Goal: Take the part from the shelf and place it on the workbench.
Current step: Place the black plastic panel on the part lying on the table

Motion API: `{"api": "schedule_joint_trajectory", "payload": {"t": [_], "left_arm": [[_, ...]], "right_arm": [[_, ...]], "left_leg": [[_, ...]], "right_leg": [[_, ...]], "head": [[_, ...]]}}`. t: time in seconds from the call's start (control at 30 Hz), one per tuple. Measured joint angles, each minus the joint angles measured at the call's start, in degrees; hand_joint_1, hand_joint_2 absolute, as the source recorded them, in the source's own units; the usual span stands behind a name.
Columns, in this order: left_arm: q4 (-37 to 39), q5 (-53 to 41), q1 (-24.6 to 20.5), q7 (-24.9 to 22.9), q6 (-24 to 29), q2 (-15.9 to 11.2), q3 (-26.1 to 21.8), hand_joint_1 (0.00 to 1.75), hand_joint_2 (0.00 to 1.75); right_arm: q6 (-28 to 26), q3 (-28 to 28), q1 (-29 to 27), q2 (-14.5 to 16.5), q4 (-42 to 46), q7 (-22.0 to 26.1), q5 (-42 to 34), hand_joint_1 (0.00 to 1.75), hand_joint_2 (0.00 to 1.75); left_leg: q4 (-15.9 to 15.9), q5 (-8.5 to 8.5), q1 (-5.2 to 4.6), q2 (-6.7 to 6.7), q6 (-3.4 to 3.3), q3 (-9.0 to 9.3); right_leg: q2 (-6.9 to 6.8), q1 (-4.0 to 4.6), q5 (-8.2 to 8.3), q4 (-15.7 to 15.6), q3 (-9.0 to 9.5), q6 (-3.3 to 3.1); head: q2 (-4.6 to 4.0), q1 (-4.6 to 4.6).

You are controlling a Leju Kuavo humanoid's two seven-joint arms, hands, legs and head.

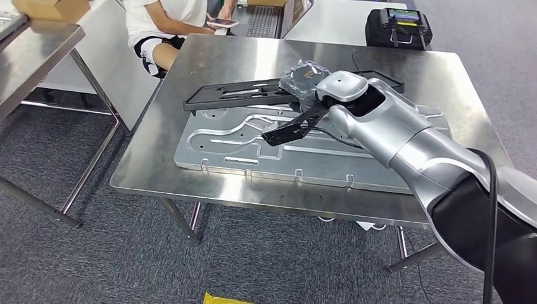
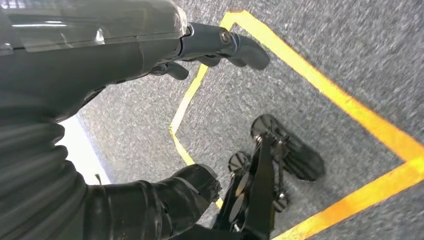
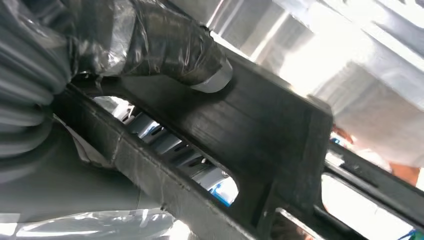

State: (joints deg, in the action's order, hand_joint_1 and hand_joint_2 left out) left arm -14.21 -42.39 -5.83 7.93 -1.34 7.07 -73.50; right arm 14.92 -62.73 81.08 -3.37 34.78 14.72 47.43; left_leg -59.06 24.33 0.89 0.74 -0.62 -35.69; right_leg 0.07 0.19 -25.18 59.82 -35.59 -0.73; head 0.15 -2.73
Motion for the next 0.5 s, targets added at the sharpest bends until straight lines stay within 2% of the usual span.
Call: {"api": "schedule_joint_trajectory", "payload": {"t": [0.07,0.1,0.13,0.2,0.23,0.27,0.3,0.37,0.4,0.43,0.5], "left_arm": [[0.01,-0.13,-0.01,-0.04,0.19,-0.12,0.12,0.00,1.75],[0.05,-0.21,0.01,-0.07,0.31,-0.17,0.18,0.00,1.75],[0.09,-0.30,0.04,-0.09,0.42,-0.24,0.23,0.00,1.75],[0.17,-0.40,0.13,-0.11,0.49,-0.36,0.28,0.00,1.75],[0.18,-0.45,0.16,-0.11,0.49,-0.44,0.30,0.00,1.75],[0.19,-0.50,0.18,-0.11,0.49,-0.52,0.32,0.00,1.75],[0.19,-0.54,0.20,-0.11,0.49,-0.59,0.34,0.00,1.75],[0.20,-0.56,0.22,-0.11,0.49,-0.72,0.36,0.00,1.75],[0.20,-0.56,0.22,-0.11,0.49,-0.76,0.37,0.00,1.75],[0.21,-0.57,0.20,-0.11,0.49,-0.79,0.37,0.00,1.75],[0.22,-0.63,0.21,-0.11,0.49,-0.81,0.39,0.00,1.75]], "right_arm": [[0.03,0.00,-0.04,-0.12,0.22,-0.02,-0.03,1.75,1.75],[0.05,0.00,0.01,-0.15,0.34,-0.06,-0.07,1.75,1.75],[0.06,0.00,0.06,-0.18,0.46,-0.12,-0.11,1.75,1.75],[0.11,-0.03,0.02,-0.25,0.60,-0.21,-0.23,1.75,1.75],[0.16,-0.07,-0.10,-0.28,0.65,-0.22,-0.36,1.75,1.75],[0.23,-0.10,-0.25,-0.33,0.73,-0.20,-0.50,1.75,1.75],[0.29,-0.13,-0.36,-0.39,0.87,-0.17,-0.65,1.75,1.75],[0.37,-0.15,-0.38,-0.51,1.25,-0.14,-0.80,1.75,1.75],[0.38,-0.15,-0.31,-0.59,1.41,-0.14,-0.83,1.75,1.75],[0.38,-0.15,-0.26,-0.69,1.53,-0.14,-0.83,1.75,1.75],[0.42,-0.15,-0.25,-0.90,1.71,-0.14,-0.84,1.75,1.75]], "left_leg": [[-0.23,0.40,-0.02,-0.06,0.53,-0.13],[-1.34,1.26,-0.03,-0.12,0.75,-0.57],[-3.66,2.69,-0.01,-0.21,0.95,-1.56],[-10.94,6.16,0.19,-0.32,1.36,-4.78],[-14.11,7.22,0.26,-0.35,1.55,-6.28],[-15.49,7.23,0.30,-0.36,1.68,-6.97],[-14.66,6.19,0.33,-0.39,1.74,-6.58],[-7.48,2.53,0.39,-0.52,1.63,-3.12],[-3.82,1.30,0.31,-0.59,1.49,-1.26],[-1.32,0.64,0.23,-0.62,1.28,-0.02],[-0.07,0.65,-0.01,-0.52,0.83,0.60]], "right_leg": [[-0.10,-0.41,0.29,-0.56,0.32,-0.36],[-0.19,-0.65,0.47,-0.93,0.53,-0.61],[-0.28,-0.89,0.64,-1.26,0.73,-0.84],[-0.33,-0.85,0.68,-1.28,0.73,-1.05],[-0.32,-0.83,0.65,-1.20,0.68,-1.06],[-0.30,-0.82,0.62,-1.11,0.65,-1.05],[-0.29,-0.83,0.57,-1.01,0.63,-1.00],[-0.25,-0.85,0.35,-0.72,0.65,-0.73],[-0.23,-0.74,0.20,-0.50,0.57,-0.49],[-0.23,-0.62,0.12,-0.33,0.47,-0.23],[-0.25,-0.39,0.11,-0.25,0.29,0.25]], "head": [[-0.01,-0.01],[-0.01,-0.03],[-0.01,-0.05],[0.00,-0.08],[0.00,-0.08],[0.00,-0.07],[0.00,-0.08],[0.00,-0.07],[-0.01,-0.07],[-0.01,-0.07],[-0.02,-0.04]]}}
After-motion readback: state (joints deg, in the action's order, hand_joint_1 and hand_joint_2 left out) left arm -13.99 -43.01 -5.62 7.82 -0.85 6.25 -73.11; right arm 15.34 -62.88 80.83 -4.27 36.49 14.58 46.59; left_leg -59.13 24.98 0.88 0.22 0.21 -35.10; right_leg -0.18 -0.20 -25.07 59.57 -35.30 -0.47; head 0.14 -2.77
